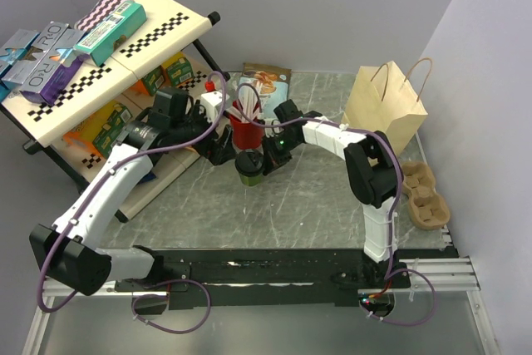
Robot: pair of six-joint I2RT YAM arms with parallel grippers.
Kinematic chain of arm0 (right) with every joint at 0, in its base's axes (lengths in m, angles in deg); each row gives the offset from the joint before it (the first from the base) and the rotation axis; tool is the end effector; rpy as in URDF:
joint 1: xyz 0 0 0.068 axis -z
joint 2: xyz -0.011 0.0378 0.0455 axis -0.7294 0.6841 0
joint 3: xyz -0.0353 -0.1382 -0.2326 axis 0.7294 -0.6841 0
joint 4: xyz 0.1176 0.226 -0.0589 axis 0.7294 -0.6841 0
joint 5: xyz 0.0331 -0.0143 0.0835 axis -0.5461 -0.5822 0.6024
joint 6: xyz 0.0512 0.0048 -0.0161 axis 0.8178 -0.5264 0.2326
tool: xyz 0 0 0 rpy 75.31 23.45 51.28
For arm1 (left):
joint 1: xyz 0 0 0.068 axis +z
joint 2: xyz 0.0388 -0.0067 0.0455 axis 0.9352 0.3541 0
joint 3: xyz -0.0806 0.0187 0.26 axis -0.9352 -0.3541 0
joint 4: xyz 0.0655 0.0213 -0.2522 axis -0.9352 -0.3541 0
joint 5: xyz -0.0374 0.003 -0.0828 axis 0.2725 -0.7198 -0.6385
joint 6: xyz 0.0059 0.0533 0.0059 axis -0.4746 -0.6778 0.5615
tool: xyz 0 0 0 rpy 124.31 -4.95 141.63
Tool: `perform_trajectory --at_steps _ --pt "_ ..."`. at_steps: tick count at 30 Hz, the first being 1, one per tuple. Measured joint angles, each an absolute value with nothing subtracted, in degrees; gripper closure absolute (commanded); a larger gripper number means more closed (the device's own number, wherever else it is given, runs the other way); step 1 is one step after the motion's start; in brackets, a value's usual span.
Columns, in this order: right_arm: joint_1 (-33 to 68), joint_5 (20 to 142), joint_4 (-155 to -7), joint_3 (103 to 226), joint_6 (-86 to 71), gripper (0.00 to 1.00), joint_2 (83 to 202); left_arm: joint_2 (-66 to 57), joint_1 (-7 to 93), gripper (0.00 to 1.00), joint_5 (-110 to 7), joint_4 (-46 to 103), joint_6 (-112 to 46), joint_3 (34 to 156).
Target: Pack the takeout coffee
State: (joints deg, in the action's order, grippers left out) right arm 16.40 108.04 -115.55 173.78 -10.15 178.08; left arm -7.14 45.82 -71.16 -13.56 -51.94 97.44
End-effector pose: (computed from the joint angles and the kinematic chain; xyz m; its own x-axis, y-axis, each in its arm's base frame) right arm 0.3500 0.2293 0.1782 -0.8332 -0.4239 -0.3550 -0.5528 0.6232 0.5532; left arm 0.2389 -0.1217 0.3665 -0.4794 0.3323 -0.8122 0.7560 0.6263 -0.1900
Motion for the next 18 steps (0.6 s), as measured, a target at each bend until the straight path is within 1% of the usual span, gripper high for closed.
perform_trajectory --at_steps 13,15,16,18 --pt "11.0 109.8 -114.4 176.0 -6.7 0.92 180.8 -7.2 46.2 0.01 -70.2 -13.5 -51.9 98.7" --pt "11.2 109.5 -114.9 176.0 -7.5 0.86 180.7 -7.2 46.2 0.01 -70.3 -13.5 -52.4 98.8" --pt "11.5 109.2 -115.2 175.8 -8.1 0.8 180.3 -7.2 46.2 0.01 -70.4 -13.5 -52.5 98.8" --pt "12.7 108.3 -115.9 175.0 -9.5 0.75 178.6 -7.2 46.2 0.01 -70.9 -13.5 -53.0 98.8"
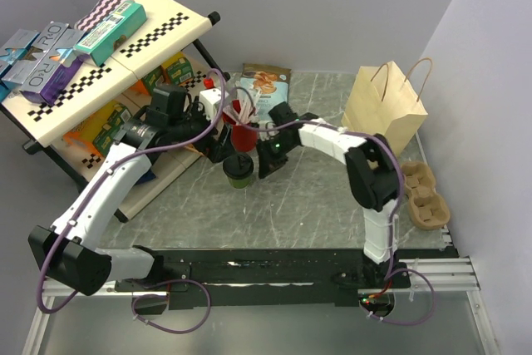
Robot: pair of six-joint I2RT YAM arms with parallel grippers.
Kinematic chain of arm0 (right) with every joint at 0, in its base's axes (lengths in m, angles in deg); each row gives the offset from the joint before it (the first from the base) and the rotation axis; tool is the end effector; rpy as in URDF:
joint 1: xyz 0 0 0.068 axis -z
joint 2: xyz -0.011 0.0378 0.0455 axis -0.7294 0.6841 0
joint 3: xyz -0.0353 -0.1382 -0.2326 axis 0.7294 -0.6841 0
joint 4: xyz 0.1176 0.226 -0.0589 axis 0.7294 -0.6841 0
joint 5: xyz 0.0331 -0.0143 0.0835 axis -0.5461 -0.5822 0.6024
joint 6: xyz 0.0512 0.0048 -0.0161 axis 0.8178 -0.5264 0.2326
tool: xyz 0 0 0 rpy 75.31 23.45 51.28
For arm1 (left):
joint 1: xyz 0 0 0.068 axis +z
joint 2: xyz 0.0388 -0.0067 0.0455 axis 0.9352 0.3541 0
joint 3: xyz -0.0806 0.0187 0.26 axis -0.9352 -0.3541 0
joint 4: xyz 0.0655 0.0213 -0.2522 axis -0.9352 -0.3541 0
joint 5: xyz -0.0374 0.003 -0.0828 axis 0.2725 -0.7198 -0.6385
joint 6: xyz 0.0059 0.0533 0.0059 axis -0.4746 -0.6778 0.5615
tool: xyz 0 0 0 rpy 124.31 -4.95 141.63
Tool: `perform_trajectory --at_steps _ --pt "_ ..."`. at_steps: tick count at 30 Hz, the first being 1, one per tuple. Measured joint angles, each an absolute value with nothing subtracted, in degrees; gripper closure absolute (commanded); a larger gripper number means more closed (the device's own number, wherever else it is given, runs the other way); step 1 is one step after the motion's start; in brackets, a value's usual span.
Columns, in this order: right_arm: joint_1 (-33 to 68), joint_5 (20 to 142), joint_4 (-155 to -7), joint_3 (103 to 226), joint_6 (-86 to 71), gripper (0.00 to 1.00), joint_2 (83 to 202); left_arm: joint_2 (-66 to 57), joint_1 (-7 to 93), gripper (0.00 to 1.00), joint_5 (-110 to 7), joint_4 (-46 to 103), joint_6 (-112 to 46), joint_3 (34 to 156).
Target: Pack the takeout coffee
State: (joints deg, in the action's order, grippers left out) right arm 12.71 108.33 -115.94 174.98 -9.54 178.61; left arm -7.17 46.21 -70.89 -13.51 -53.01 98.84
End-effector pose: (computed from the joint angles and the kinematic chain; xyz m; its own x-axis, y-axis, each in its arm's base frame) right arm 0.3373 0.2534 0.1802 -0.8090 -0.4697 -0.3534 -0.5851 0.5865 0.5600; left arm 0.2396 -0.1199 0.3747 -0.4483 0.3329 -0.8295 0.7625 0.6268 -0.1605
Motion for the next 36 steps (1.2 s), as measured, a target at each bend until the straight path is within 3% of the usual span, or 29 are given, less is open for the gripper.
perform_trajectory --at_steps 4,12,17,27,31,36 --pt "15.9 105.6 -118.7 170.4 -15.1 0.58 169.4 -7.2 46.2 0.01 -72.2 -13.5 -54.7 98.8" --pt "20.6 97.0 -125.1 159.5 -27.5 0.46 140.8 -7.3 46.2 0.01 -73.0 -11.2 -55.3 97.2" --pt "36.4 93.1 -132.9 156.5 -33.6 0.45 130.0 -6.5 46.2 0.01 -74.2 -10.6 -53.7 96.1" --pt "71.5 92.3 -141.9 156.8 -44.0 0.46 129.8 0.2 45.6 0.02 -82.1 -10.1 -52.3 107.0" --pt "78.9 91.2 -141.8 156.3 -47.7 0.47 130.6 0.0 43.9 0.02 -84.2 -9.8 -52.6 107.8" --pt "80.5 87.7 -140.8 155.8 -50.7 0.44 134.7 -0.3 43.0 0.01 -85.4 -10.1 -54.1 107.8"
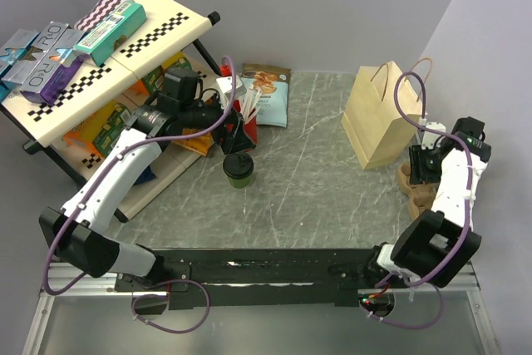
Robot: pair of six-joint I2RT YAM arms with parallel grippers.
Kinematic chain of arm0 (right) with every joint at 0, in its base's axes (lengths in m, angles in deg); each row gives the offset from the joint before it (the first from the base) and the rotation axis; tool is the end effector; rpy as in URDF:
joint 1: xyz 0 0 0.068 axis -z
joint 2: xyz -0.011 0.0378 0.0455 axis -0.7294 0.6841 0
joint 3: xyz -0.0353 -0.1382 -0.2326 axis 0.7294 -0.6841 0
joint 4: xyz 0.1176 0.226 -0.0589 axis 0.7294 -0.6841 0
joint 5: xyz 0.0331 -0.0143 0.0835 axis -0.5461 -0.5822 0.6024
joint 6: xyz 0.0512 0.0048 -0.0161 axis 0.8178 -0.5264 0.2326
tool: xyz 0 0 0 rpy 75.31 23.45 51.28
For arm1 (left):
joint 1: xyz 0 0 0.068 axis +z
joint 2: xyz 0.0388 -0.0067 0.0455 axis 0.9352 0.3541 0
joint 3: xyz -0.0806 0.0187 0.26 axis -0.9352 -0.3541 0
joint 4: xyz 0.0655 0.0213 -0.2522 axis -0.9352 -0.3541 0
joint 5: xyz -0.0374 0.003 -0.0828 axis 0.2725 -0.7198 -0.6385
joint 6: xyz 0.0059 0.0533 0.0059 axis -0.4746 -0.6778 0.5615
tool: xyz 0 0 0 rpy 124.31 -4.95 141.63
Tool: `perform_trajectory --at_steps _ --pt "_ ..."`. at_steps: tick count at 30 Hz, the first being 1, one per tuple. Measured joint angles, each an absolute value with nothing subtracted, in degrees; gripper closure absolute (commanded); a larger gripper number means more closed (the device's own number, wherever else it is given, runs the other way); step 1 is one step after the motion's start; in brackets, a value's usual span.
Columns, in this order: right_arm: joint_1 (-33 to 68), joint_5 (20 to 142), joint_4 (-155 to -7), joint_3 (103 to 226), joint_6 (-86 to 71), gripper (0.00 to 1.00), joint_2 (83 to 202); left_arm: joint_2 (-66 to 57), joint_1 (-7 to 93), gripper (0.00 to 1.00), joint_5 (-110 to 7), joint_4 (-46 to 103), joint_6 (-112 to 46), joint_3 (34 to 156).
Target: Pack the takeout coffee
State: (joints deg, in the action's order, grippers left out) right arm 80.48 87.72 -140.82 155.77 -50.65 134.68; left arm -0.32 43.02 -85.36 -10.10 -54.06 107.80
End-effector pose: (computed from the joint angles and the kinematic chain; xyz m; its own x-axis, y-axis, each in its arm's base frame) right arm 0.2010 -0.1230 0.2996 -0.8843 -0.1033 -0.4553 -0.0915 0.9947 -0.0478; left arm 0.2555 -0.1526 0.4021 -0.3249 0.2971 -0.8979 0.9069 0.3672 -0.2066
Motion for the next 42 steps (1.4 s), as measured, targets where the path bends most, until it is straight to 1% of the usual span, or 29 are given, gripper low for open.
perform_trajectory --at_steps 10,13,16,17,19,25,34,42 --pt "80.5 79.4 -136.4 155.7 -54.1 0.42 140.6 1.3 43.0 0.01 -86.5 -12.6 -56.9 109.8" --pt "80.5 78.0 -135.2 155.7 -54.7 0.43 141.8 2.8 43.0 0.01 -86.9 -14.0 -57.7 111.2" --pt "80.5 77.0 -133.8 154.9 -55.2 0.46 142.0 3.5 42.9 0.0 -86.9 -15.2 -58.6 111.6" --pt "80.5 76.8 -133.5 154.8 -55.3 0.48 142.2 3.7 42.8 0.01 -86.9 -15.4 -58.7 111.6" --pt "80.6 76.7 -133.2 154.5 -55.6 0.48 142.7 4.2 42.8 0.01 -86.9 -15.7 -58.7 111.8" --pt "80.8 77.2 -132.6 154.5 -55.6 0.46 146.9 5.2 42.8 0.01 -86.8 -15.9 -58.7 112.2" --pt "80.8 77.2 -132.4 154.5 -55.5 0.47 150.1 5.4 42.8 0.01 -86.6 -16.0 -58.7 112.4" --pt "80.8 77.2 -132.4 154.5 -55.1 0.52 151.5 6.1 42.8 0.01 -86.3 -16.0 -58.7 113.3"
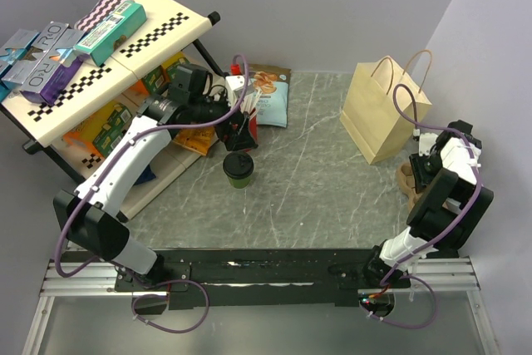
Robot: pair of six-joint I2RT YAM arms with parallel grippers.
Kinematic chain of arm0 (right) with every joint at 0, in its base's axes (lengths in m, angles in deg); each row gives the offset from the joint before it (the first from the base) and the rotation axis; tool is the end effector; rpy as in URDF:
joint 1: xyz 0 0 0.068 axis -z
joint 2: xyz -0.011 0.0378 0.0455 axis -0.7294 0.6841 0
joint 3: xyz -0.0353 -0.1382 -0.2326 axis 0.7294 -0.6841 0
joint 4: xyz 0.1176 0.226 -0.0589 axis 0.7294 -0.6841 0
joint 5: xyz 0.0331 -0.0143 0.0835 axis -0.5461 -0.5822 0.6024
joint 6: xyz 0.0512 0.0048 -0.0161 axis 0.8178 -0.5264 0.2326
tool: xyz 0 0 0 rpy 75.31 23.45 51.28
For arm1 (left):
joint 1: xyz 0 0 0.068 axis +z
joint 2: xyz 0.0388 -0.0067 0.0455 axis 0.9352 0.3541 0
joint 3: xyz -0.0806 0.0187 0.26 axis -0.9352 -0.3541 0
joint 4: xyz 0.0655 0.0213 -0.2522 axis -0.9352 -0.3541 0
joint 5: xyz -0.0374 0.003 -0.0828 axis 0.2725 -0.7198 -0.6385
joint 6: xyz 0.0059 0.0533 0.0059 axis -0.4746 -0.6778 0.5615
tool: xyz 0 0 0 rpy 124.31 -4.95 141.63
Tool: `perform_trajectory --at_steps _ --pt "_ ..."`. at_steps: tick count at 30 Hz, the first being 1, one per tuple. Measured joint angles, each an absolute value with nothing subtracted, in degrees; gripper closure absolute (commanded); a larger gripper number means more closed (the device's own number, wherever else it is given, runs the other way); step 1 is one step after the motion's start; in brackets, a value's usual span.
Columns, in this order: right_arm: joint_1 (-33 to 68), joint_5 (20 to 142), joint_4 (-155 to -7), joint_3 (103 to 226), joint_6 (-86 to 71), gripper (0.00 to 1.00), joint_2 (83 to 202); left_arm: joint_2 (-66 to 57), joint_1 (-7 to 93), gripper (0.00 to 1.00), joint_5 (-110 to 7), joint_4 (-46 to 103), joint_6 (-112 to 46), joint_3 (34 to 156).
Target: Pack the takeout coffee
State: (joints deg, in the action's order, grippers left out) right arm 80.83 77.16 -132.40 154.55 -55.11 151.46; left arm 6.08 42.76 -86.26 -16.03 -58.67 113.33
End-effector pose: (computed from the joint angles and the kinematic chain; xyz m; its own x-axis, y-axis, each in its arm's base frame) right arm 0.2441 -0.1616 0.2255 -0.9648 -0.1386 -0.2236 -0.1182 0.9877 -0.1023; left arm 0.2755 -0.1645 0.3926 -0.3429 0.3705 -0.8632 0.9164 0.3340 -0.2207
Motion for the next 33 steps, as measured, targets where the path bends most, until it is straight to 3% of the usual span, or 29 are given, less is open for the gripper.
perform_trajectory --at_steps 11,18,23,31,32,33 --pt "80.9 77.0 -132.3 154.6 -55.0 0.54 152.4 6.6 42.8 0.0 -85.9 -16.0 -58.7 114.5" --pt "80.9 77.0 -132.3 154.6 -55.0 0.71 152.6 6.9 42.7 0.01 -85.9 -16.0 -58.7 114.8" --pt "80.9 77.0 -132.7 154.6 -55.0 0.75 151.4 6.9 42.6 0.01 -85.8 -16.1 -58.7 115.2" --pt "81.0 79.0 -139.3 157.5 -54.4 0.78 140.8 8.5 41.4 0.01 -86.0 -16.0 -58.8 119.3" --pt "81.1 79.2 -139.7 157.5 -54.3 0.78 139.5 9.2 41.3 0.01 -86.0 -16.0 -58.8 120.6" --pt "81.1 79.6 -140.1 157.5 -54.3 0.69 138.5 9.9 41.1 0.01 -86.0 -15.9 -58.8 121.5"
